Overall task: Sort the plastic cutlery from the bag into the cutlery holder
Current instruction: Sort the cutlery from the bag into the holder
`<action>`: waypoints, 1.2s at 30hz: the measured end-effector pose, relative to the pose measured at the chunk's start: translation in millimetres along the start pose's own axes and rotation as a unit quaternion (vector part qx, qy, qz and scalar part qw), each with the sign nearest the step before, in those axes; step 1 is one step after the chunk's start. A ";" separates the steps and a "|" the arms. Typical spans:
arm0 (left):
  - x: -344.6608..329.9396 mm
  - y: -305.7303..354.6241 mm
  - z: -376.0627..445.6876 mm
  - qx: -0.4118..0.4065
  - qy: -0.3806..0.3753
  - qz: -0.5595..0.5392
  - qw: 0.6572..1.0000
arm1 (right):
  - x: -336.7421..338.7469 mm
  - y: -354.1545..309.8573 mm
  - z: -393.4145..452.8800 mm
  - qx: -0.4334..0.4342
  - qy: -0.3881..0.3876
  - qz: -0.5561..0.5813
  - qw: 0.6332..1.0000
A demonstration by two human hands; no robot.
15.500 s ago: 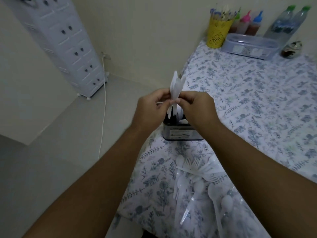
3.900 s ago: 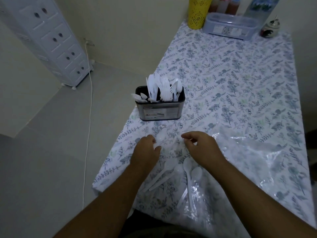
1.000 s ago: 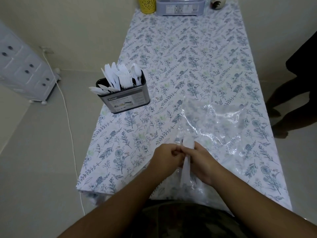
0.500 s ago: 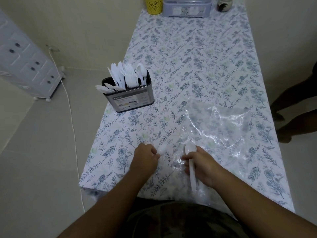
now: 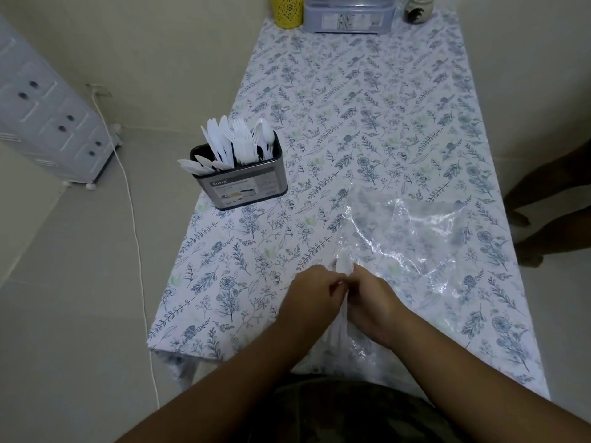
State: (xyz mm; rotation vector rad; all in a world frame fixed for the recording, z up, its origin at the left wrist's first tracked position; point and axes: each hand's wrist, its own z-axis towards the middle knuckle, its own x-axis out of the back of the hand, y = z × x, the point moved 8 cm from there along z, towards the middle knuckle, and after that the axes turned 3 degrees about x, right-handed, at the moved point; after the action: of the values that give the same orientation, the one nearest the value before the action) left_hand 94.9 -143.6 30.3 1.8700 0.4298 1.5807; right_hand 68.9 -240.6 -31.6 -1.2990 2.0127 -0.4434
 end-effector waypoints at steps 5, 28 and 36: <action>11.3 -6.4 -0.6 0.064 0.044 -0.089 0.993 | -4.3 -8.5 -2.7 0.024 -0.021 0.032 0.999; 59.4 -33.2 0.2 0.052 0.132 -0.189 0.972 | -46.3 -55.2 -6.4 0.235 -0.041 -0.144 0.960; 97.6 -33.8 23.9 0.055 0.187 -0.195 0.961 | -77.5 -97.1 3.6 0.288 -0.042 -0.216 0.932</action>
State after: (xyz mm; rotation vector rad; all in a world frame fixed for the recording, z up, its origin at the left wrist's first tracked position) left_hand 144.8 -64.3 79.9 1.4397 1.0056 1.6522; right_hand 155.6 -213.8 53.4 -1.3311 1.3551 -1.0722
